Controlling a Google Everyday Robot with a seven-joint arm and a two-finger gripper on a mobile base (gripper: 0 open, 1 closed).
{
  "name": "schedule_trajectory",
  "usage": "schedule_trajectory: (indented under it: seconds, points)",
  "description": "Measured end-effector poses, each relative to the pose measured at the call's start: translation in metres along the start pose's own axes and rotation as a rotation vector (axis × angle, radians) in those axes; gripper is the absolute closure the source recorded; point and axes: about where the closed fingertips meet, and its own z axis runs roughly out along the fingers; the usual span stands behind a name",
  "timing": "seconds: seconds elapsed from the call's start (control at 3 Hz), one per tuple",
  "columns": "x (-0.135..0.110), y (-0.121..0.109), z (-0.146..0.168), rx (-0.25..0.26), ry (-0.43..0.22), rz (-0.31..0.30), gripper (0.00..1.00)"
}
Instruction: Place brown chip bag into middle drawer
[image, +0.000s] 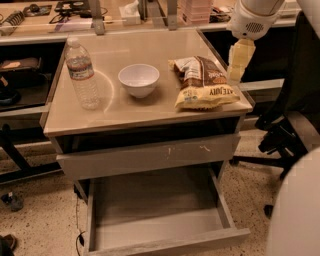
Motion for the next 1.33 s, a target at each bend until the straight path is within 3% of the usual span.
schedule_trajectory:
  seconds: [1.33]
  points:
    - [-0.052, -0.033, 0.07, -0.085, -0.009, -0.051, 0.0]
